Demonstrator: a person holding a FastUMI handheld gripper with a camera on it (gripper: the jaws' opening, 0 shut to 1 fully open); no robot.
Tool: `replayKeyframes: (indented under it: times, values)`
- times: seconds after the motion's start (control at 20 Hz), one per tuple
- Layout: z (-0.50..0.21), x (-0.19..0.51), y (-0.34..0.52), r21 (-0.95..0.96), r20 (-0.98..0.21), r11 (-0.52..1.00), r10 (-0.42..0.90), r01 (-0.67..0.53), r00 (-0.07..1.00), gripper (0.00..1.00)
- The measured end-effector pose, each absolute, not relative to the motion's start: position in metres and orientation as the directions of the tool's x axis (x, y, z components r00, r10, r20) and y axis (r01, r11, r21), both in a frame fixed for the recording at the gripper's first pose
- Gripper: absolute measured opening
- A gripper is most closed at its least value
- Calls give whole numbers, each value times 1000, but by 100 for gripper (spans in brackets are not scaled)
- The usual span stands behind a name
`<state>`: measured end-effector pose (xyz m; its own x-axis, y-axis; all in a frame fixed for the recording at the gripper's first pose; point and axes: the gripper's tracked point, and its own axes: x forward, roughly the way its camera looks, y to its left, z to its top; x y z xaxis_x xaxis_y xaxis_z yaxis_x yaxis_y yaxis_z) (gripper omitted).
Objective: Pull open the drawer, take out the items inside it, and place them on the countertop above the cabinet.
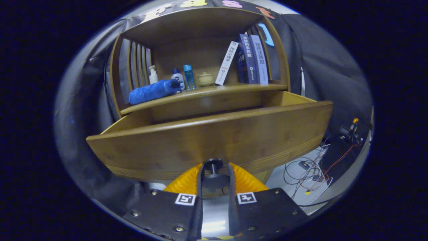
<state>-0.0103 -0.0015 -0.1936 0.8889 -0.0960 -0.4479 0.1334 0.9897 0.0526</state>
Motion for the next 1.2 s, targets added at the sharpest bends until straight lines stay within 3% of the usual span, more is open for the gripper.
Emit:
replayKeyframes:
  times: [0.25, 0.35, 0.55, 1.0, 1.2]
  values:
    - [-196, -8, -1, 90, -424, 989, -71, 119, 903, 31]
    - [-200, -11, 1, 142, -423, 983, -42, 112, 905, 37]
    - [-196, -18, -1, 152, -422, 984, -23, 96, 906, 73]
    - [-87, -5, 11, 84, -228, 995, -41, 62, 973, 74]
    - [-66, 38, 10, 32, -296, 997, -56, 69, 954, 74]
